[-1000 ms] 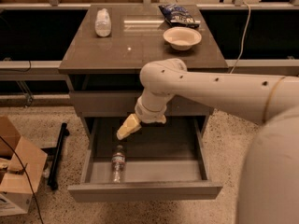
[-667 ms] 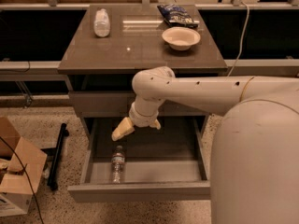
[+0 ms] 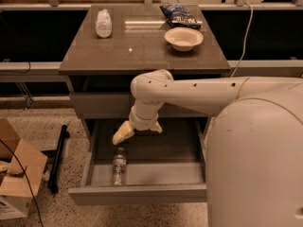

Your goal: Pick water bottle from middle drawer and place on counter

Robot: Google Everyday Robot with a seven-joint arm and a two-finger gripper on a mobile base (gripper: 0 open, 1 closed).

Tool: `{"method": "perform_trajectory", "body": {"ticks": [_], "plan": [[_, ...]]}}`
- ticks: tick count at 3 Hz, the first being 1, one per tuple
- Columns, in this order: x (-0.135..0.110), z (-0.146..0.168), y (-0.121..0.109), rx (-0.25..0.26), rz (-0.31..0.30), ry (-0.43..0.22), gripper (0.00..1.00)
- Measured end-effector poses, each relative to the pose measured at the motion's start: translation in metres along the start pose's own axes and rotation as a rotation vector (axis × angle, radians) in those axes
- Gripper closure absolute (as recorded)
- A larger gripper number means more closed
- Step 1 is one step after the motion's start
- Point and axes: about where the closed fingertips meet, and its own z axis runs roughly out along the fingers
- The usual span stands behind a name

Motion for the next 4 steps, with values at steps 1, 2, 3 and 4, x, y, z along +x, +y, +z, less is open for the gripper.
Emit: {"method": "perform_trajectory", "body": {"ticks": [1, 2, 3, 4], "plan": [[-0.014, 0.044, 0.02, -0.024, 0.035, 0.047, 0.0], [-0.021, 0.072, 0.034, -0.023, 0.048, 0.083, 0.0], [-0.02, 0.128, 0.051, -0.012, 0.118, 0.151, 0.0], [-0.002, 0.18, 0.054, -0.007, 0.254, 0.213, 0.0]]}}
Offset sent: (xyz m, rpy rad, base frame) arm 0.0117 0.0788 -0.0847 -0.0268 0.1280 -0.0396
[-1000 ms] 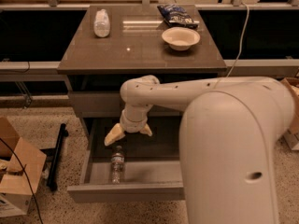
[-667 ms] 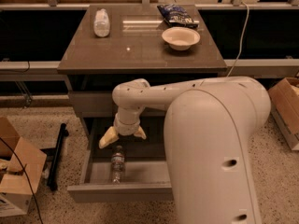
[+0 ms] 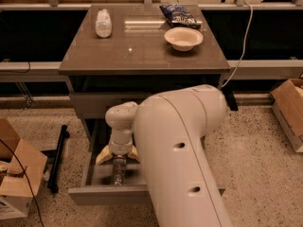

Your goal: Pick water bottle from middle drawer and place on counter

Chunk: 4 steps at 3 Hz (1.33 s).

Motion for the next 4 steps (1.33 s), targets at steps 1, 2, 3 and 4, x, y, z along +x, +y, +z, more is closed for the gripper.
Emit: {"method": "perform_trajectory", "body": {"ticks": [1, 2, 3, 4], "plan": [[0.012, 0.045, -0.009, -0.003, 0.124, 0.055, 0.0], [0.019, 0.059, -0.027, -0.026, 0.228, 0.04, 0.27], [0.021, 0.046, -0.031, -0.039, 0.242, -0.009, 0.5], [0.021, 0.018, -0.027, -0.047, 0.219, -0.062, 0.73]]}}
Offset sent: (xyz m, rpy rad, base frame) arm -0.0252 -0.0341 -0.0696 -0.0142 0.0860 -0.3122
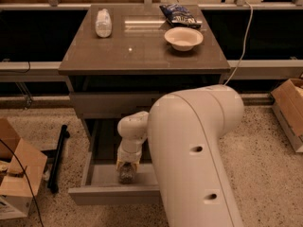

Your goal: Pick water bottle from middle drawer and place on counter

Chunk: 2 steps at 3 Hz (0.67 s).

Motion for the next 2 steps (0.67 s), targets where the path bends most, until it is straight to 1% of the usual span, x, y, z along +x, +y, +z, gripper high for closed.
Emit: {"method": "perform_trajectory", "body": {"ticks": [1, 2], "plan": [[-0.003, -0.036, 0.002, -0.043, -0.029, -0.048, 0.96], [-0.002, -0.098, 0.002, -0.147, -0.098, -0.087, 1.0]]}}
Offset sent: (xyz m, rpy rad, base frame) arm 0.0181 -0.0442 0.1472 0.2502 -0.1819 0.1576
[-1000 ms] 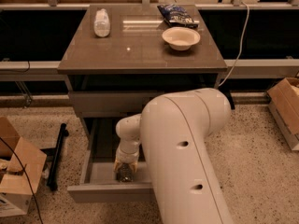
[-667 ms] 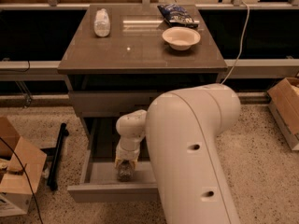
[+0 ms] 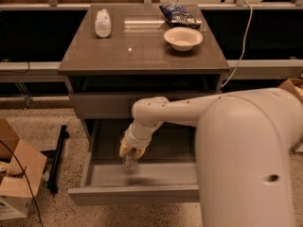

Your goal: Pick water bottle from middle drawer and place on counter

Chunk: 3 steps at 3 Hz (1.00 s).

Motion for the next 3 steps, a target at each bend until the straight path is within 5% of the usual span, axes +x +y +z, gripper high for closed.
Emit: {"method": "perform_trajectory", "body": {"ticks": [1, 2, 3], "plan": [[0.009, -0.052, -0.008, -0.076, -0.088, 0.018, 1.0], [0.048, -0.097, -0.034, -0.071, -0.209, 0.094, 1.0], [0.113, -0.173, -0.09, -0.041, -0.365, 0.128, 1.0]]}}
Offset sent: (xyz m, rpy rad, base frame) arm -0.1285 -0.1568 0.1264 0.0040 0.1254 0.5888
